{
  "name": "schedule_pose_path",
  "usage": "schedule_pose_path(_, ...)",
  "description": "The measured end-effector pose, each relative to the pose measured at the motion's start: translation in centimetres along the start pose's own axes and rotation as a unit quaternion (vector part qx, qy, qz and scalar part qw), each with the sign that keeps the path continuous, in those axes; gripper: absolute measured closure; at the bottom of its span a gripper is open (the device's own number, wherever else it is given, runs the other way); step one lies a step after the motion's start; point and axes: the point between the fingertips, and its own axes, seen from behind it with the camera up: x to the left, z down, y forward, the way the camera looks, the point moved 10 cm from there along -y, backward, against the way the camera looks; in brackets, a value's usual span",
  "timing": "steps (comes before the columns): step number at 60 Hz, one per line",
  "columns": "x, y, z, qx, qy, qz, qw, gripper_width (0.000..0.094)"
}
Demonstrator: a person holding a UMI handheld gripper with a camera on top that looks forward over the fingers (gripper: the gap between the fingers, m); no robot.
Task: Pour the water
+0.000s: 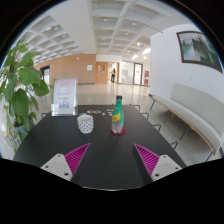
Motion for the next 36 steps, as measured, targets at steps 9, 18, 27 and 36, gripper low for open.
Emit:
schedule_pose_path(9, 0.3, -4.6, 1.8, -0.012, -0.015, 0.01, 1.0, 0.0078)
schedule_pose_path(18, 0.7, -6.7, 3.1, -0.013, -0.019, 0.006, 1.0, 0.0078)
schedule_pose_path(27, 0.6, -7.7, 3.3, -0.015, -0.017, 0.009, 1.0, 0.0079)
schedule_pose_path(36, 0.5, -7.8, 2.9, -0.024, -0.025, 0.016, 0.999, 0.0078)
